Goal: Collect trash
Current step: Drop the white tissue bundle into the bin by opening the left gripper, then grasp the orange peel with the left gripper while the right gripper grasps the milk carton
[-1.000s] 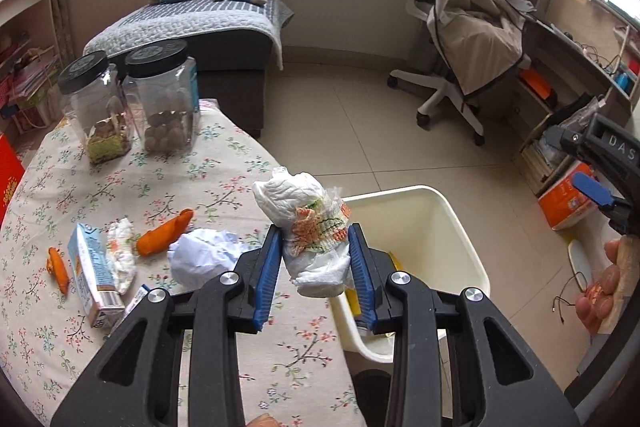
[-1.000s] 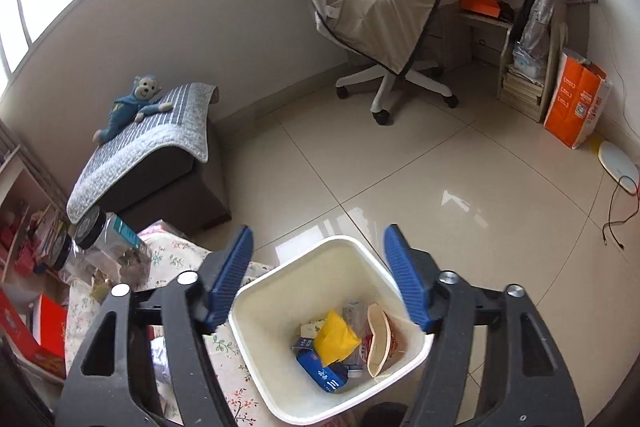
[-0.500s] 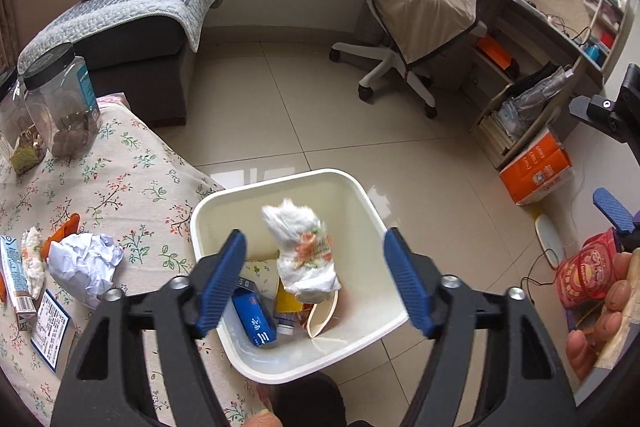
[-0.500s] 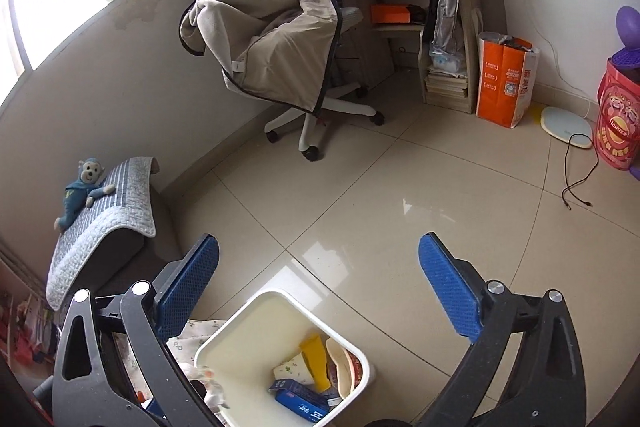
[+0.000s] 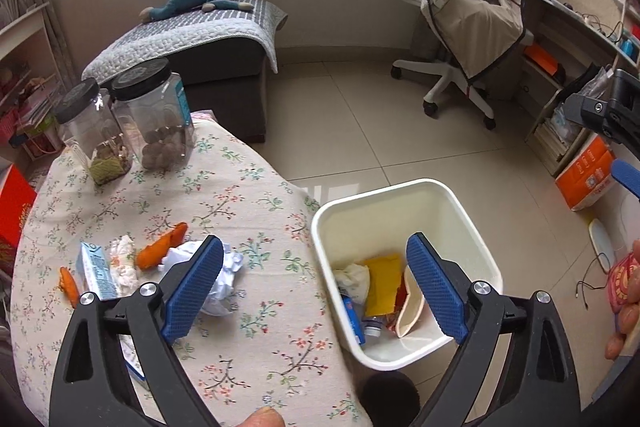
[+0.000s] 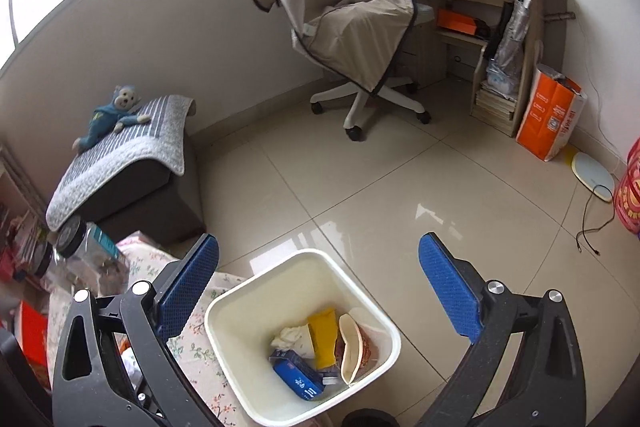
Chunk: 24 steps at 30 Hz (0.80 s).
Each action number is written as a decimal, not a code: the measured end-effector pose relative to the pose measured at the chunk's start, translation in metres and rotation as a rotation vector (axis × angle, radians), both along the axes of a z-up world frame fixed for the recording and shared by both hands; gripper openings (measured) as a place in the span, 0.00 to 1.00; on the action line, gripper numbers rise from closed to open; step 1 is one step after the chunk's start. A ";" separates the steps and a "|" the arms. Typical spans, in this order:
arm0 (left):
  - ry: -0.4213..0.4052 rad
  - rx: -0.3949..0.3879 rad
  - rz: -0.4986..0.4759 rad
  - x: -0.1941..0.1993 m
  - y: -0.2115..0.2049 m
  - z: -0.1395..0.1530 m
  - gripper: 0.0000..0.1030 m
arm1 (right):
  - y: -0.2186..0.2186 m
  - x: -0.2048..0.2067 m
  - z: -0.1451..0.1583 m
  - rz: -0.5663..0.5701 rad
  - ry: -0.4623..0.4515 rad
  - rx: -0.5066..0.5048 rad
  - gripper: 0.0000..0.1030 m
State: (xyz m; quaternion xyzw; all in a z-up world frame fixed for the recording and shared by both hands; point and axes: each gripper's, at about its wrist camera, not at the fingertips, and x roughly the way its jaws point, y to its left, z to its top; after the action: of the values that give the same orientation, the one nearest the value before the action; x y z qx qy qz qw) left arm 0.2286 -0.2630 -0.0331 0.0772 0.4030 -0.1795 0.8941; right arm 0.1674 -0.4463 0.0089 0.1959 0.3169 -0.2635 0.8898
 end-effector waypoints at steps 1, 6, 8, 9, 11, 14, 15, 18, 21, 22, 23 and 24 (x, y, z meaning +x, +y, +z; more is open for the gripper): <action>-0.012 0.018 0.015 0.001 0.009 0.000 0.88 | 0.007 0.006 -0.002 0.028 0.019 0.008 0.93; -0.029 0.102 0.104 0.010 0.062 -0.006 0.89 | 0.042 0.030 -0.012 0.155 0.096 0.035 0.93; -0.034 0.145 0.133 0.015 0.088 -0.010 0.89 | 0.058 0.039 -0.014 0.199 0.120 0.024 0.93; -0.037 0.166 0.151 0.018 0.102 -0.013 0.89 | 0.066 0.043 -0.015 0.223 0.131 0.016 0.93; -0.025 0.210 0.194 0.026 0.131 -0.020 0.89 | 0.081 0.049 -0.016 0.263 0.148 0.001 0.93; 0.042 0.219 0.299 0.043 0.183 -0.031 0.89 | 0.103 0.058 -0.018 0.320 0.172 -0.025 0.93; 0.078 0.193 0.343 0.050 0.203 -0.035 0.89 | 0.111 0.061 -0.020 0.337 0.181 -0.035 0.93; 0.219 0.077 0.468 0.071 0.259 -0.050 0.89 | 0.134 0.071 -0.025 0.386 0.207 -0.066 0.93; 0.349 0.050 0.586 0.094 0.302 -0.075 0.89 | 0.157 0.080 -0.031 0.435 0.234 -0.088 0.93; 0.369 0.059 0.606 0.100 0.310 -0.082 0.88 | 0.165 0.083 -0.032 0.449 0.242 -0.097 0.93; 0.381 0.075 0.623 0.105 0.318 -0.089 0.87 | 0.172 0.086 -0.034 0.463 0.249 -0.107 0.93; 0.394 0.081 0.645 0.109 0.325 -0.095 0.83 | 0.180 0.089 -0.036 0.480 0.256 -0.116 0.93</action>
State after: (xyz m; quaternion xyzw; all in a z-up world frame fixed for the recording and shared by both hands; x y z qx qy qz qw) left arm 0.3380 0.0619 -0.1285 -0.0542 0.5775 0.1159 0.8063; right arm 0.2561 -0.2667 -0.0272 0.0289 0.4484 -0.0855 0.8893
